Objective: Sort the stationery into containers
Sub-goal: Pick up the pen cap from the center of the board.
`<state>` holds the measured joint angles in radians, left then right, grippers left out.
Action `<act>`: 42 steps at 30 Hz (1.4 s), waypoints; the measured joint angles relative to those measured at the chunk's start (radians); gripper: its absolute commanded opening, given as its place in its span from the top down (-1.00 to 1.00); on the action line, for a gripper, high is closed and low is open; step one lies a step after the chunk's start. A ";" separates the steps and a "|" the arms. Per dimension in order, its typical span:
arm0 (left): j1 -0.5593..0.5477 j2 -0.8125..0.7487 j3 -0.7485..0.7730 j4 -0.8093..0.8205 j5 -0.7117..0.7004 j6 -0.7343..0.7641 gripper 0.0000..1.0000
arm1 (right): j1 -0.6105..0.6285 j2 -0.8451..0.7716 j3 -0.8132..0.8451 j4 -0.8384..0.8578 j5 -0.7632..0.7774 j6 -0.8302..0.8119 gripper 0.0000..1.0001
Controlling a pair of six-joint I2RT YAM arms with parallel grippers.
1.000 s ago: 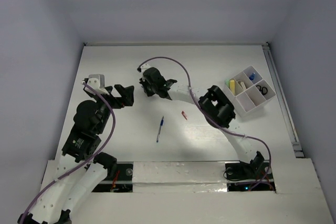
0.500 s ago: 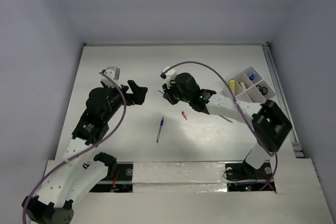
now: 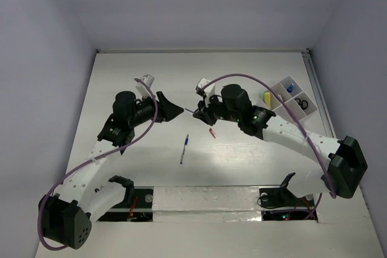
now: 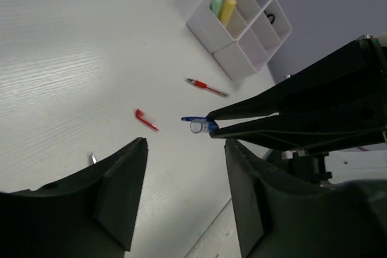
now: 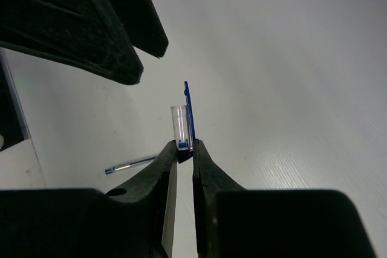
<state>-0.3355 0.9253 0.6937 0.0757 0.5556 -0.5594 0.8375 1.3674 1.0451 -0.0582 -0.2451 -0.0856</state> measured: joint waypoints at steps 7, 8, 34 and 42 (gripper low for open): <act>0.004 0.054 -0.038 0.089 0.109 -0.100 0.03 | 0.000 -0.004 0.000 -0.015 -0.065 -0.007 1.00; 0.004 0.058 -0.045 0.101 0.120 -0.112 0.01 | 0.000 -0.004 0.000 -0.017 -0.074 -0.008 1.00; 0.006 0.133 -0.081 0.238 0.285 -0.229 0.49 | 0.000 -0.006 0.000 -0.017 -0.163 -0.008 1.00; 0.009 0.146 -0.081 0.247 0.300 -0.233 1.00 | 0.000 -0.009 0.000 -0.018 -0.157 -0.015 1.00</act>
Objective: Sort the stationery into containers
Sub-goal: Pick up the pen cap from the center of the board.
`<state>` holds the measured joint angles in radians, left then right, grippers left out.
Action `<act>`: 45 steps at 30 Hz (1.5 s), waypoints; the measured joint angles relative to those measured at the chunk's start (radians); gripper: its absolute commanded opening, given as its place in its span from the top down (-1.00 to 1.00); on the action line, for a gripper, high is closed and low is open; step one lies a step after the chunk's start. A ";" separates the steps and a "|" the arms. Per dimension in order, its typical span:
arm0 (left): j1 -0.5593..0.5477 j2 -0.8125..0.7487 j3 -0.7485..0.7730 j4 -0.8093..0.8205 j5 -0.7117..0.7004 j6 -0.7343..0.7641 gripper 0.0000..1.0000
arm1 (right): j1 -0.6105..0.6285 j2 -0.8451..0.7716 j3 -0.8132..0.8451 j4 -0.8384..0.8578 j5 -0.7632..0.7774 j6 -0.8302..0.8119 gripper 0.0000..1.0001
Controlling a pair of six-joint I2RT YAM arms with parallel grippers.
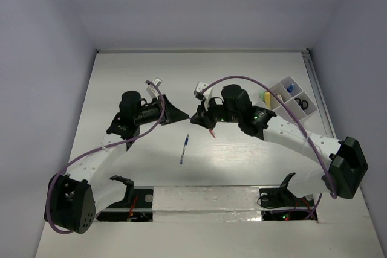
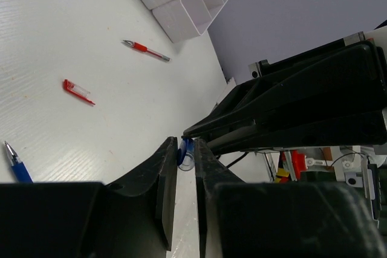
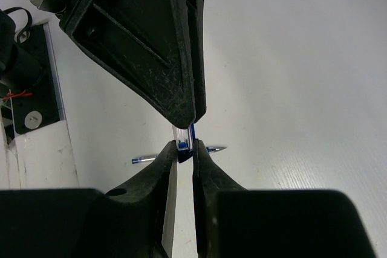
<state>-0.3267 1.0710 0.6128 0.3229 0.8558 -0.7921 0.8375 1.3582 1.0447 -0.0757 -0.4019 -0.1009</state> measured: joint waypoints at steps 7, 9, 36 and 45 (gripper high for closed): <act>0.002 -0.001 -0.002 0.012 -0.002 -0.005 1.00 | 0.000 0.000 0.000 0.007 0.026 0.000 0.67; 0.002 -0.006 -0.011 0.032 -0.010 -0.014 1.00 | 0.000 0.000 -0.001 0.011 0.051 0.012 0.18; -0.028 -0.547 -0.392 0.499 -0.521 -0.303 1.00 | -0.002 0.090 -0.330 1.162 0.046 1.012 -0.39; -0.053 -0.554 -0.404 0.531 -0.541 -0.320 1.00 | 0.008 0.137 -0.262 1.215 0.045 1.092 -0.02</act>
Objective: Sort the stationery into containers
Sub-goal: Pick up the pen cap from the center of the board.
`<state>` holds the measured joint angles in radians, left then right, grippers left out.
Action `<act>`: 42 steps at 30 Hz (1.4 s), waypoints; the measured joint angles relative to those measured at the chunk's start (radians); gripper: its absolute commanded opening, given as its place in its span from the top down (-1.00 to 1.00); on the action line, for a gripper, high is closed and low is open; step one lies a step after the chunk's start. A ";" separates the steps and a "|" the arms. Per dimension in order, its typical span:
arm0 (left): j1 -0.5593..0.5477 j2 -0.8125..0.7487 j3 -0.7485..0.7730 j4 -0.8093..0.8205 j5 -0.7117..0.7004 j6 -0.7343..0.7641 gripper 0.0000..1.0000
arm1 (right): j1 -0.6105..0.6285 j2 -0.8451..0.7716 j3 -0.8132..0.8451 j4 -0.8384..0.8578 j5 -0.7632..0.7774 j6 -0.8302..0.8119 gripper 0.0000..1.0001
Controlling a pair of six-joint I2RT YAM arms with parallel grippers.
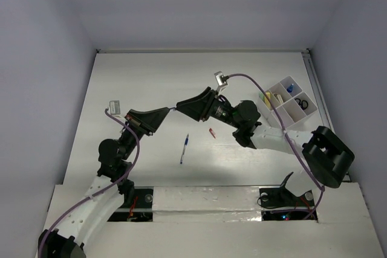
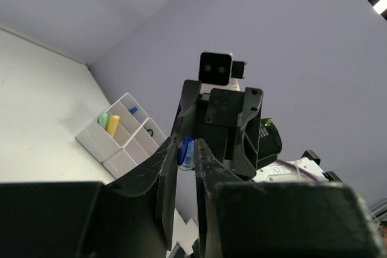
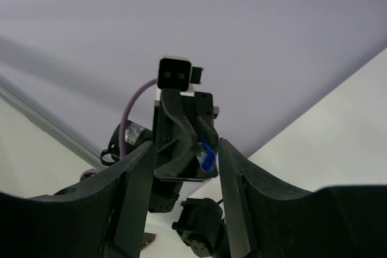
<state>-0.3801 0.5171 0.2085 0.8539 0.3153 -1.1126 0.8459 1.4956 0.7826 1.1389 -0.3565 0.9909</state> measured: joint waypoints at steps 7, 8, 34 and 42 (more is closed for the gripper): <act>-0.027 0.018 -0.005 0.012 -0.013 -0.003 1.00 | 0.010 0.025 0.038 0.010 -0.006 0.013 0.00; -0.032 0.018 -0.006 0.014 -0.016 -0.002 1.00 | 0.012 0.026 0.039 0.007 -0.006 0.014 -0.03; -0.047 -0.029 -0.023 0.010 -0.067 0.038 1.00 | 0.044 0.037 0.036 -0.044 0.013 0.060 0.25; -0.049 -0.027 -0.023 0.035 -0.067 0.038 1.00 | 0.046 0.037 0.036 -0.046 0.026 0.073 0.78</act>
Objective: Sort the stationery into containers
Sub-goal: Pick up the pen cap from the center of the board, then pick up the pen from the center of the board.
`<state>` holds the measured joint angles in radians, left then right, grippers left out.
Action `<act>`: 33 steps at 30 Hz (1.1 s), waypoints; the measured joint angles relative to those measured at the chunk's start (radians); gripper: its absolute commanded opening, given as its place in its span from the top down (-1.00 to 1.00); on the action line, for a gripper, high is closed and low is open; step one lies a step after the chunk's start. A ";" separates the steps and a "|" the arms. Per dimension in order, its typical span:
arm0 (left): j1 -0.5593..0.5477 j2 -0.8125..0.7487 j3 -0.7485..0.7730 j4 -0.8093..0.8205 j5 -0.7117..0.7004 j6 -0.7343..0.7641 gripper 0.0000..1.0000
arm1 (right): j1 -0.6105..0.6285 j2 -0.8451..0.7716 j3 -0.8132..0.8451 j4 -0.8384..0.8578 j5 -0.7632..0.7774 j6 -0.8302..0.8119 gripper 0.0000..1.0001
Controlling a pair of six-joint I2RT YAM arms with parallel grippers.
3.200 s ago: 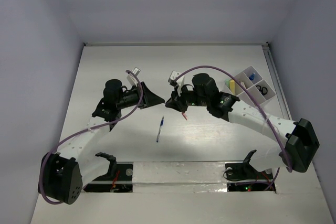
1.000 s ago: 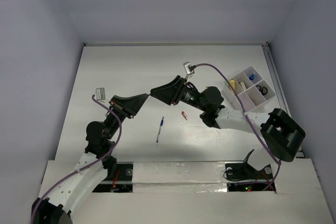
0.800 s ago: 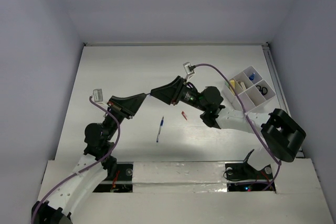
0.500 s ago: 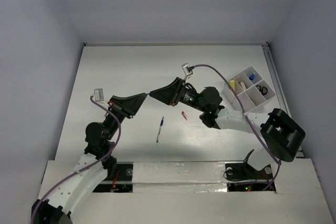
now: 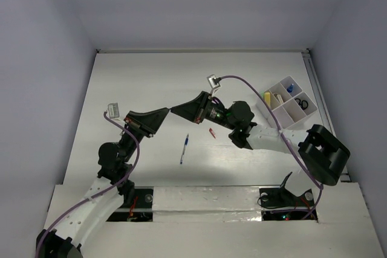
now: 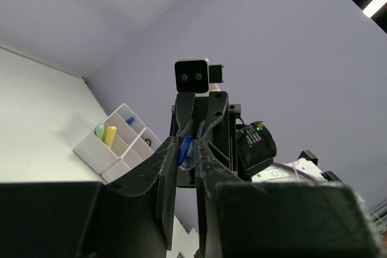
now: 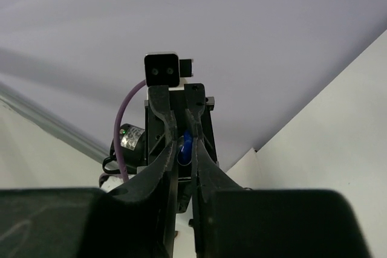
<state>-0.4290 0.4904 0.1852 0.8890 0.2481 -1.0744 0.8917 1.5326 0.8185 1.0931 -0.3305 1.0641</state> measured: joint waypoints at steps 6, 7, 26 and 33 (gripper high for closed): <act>-0.004 0.011 0.000 -0.010 0.005 0.013 0.97 | 0.000 -0.009 -0.015 -0.012 0.028 -0.002 1.00; -0.005 0.008 0.000 -0.028 0.007 0.025 0.93 | 0.000 -0.021 -0.019 -0.041 0.036 -0.014 1.00; -0.105 0.069 0.085 -0.782 -0.013 0.302 0.30 | -0.212 -0.360 0.052 -1.010 0.037 -0.488 1.00; -0.272 0.283 0.142 -0.901 -0.129 0.355 0.20 | -0.212 -0.367 0.104 -1.323 0.032 -0.634 1.00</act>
<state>-0.7006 0.7731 0.3267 -0.0120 0.1192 -0.7193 0.6792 1.1652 0.9226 -0.2295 -0.2981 0.4301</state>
